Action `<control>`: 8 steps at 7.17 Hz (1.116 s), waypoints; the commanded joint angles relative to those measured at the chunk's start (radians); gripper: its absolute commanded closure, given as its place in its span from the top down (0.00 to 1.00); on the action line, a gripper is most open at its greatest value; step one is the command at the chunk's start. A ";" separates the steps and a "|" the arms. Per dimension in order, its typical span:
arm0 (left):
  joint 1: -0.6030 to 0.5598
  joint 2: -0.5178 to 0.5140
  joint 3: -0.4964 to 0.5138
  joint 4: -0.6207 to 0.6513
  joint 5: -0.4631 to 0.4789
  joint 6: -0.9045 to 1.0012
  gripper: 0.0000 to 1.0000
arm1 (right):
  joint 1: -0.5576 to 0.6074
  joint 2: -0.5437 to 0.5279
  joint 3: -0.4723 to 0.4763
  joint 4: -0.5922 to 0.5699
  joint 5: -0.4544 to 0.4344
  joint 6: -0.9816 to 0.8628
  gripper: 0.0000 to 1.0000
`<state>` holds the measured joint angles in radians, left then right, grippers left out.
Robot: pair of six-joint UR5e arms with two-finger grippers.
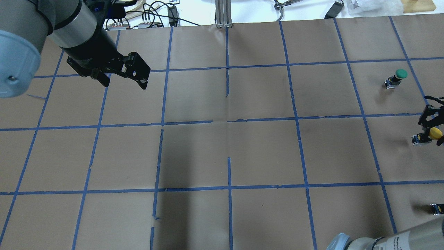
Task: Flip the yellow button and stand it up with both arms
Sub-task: 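Lower the button upright onto the table with the right gripper and release it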
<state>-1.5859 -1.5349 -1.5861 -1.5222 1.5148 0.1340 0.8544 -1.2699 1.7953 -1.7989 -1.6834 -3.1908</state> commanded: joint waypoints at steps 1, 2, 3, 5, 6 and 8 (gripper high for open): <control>0.001 -0.007 0.032 -0.007 0.002 -0.001 1.00 | 0.011 0.033 -0.004 -0.007 -0.004 0.000 0.30; 0.001 -0.004 0.034 -0.009 0.004 -0.020 1.00 | 0.011 0.038 -0.001 -0.005 -0.007 0.026 0.57; 0.001 -0.005 0.034 -0.025 0.001 -0.022 1.00 | 0.011 0.049 -0.001 -0.008 0.005 0.037 1.00; 0.001 -0.007 0.038 -0.024 0.001 -0.027 1.00 | 0.009 0.031 -0.010 -0.004 0.013 0.055 1.00; 0.001 -0.007 0.037 -0.027 0.001 -0.027 1.00 | 0.011 -0.027 -0.026 0.012 0.037 0.116 1.00; 0.001 -0.007 0.037 -0.027 0.001 -0.027 1.00 | 0.024 -0.143 -0.120 0.139 0.077 0.275 1.00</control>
<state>-1.5846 -1.5415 -1.5492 -1.5495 1.5156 0.1075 0.8695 -1.3496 1.7288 -1.7289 -1.6294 -3.0172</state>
